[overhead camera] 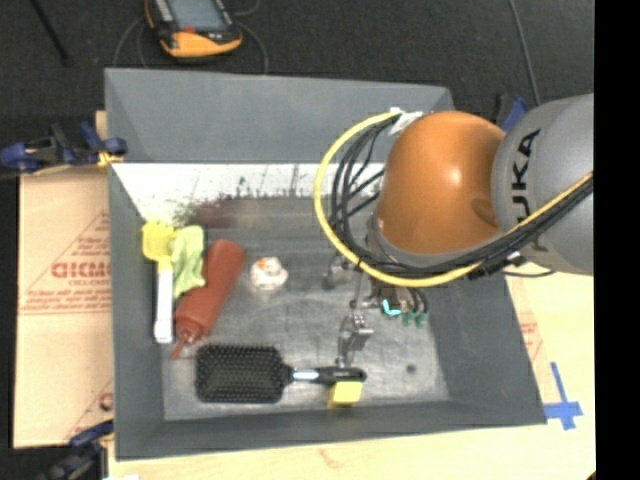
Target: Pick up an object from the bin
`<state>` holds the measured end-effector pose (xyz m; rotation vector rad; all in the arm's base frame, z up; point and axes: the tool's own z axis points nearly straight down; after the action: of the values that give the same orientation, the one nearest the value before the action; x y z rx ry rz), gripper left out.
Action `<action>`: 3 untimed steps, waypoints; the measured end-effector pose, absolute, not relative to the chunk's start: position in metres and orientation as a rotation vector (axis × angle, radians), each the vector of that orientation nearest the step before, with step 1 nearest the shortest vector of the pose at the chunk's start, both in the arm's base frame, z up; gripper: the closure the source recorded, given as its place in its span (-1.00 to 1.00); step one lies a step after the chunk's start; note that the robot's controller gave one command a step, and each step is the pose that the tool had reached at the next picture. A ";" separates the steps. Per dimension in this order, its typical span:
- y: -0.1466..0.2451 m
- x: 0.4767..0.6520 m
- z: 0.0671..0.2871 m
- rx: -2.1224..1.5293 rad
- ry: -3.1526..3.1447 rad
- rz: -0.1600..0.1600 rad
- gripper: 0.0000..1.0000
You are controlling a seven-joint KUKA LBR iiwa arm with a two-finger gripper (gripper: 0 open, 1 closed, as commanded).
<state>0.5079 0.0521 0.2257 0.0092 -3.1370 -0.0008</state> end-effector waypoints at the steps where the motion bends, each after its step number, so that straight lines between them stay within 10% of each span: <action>1: 0.052 0.509 0.230 0.006 -3.145 -0.002 -1.00; 3: 0.113 0.509 0.160 -0.015 -3.144 -0.002 -1.00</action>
Offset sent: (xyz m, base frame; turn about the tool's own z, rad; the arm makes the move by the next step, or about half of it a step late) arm -0.0110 0.0870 -0.1557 -0.3186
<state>0.5092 0.1132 0.1600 -0.0154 -3.1437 -0.0017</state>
